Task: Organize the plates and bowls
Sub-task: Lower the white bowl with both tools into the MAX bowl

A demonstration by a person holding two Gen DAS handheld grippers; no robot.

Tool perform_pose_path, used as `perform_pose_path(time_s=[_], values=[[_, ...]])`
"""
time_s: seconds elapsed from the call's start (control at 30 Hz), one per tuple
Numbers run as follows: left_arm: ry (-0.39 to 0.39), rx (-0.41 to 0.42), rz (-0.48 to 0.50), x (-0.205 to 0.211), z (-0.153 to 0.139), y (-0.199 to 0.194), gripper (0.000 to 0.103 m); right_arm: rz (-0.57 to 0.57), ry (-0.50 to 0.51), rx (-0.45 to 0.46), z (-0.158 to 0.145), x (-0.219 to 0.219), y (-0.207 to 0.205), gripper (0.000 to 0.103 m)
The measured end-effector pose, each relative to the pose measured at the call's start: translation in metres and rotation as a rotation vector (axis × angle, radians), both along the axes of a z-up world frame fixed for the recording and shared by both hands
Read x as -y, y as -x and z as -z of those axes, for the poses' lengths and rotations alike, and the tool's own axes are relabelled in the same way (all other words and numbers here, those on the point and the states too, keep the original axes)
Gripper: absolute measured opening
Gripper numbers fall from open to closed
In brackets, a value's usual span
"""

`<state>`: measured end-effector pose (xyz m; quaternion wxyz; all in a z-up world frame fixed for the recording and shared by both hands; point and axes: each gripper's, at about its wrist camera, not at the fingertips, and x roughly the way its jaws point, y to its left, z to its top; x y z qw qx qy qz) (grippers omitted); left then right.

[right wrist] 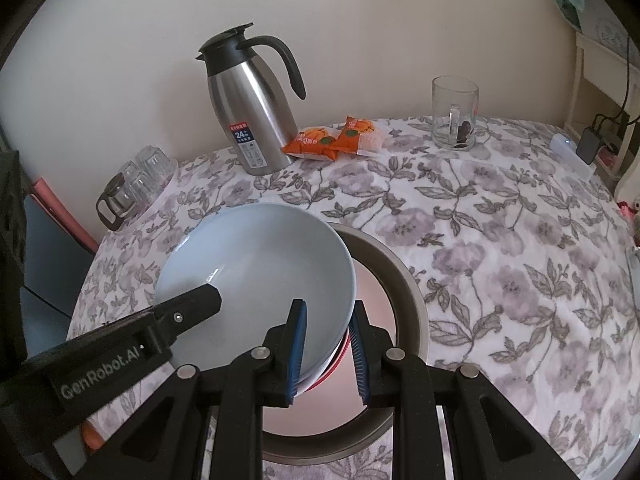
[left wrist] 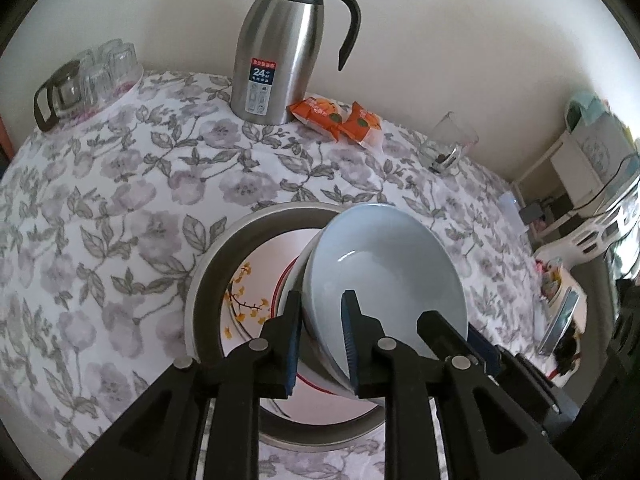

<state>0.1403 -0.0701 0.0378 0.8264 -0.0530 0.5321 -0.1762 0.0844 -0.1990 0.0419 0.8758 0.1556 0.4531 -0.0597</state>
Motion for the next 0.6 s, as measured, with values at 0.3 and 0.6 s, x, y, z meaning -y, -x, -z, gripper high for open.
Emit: perform_pose_path(time_s=[0.3,0.6], values=[[-0.120,0.110,0.019,0.006,-0.014,0.007,0.045,0.014,-0.002,-0.001,-0.001,0.002,0.001,0.023],[-0.032,0.111,-0.028,-0.011,-0.017,0.007,0.046,0.008,-0.009,0.019,-0.007,0.003,0.003,0.023]])
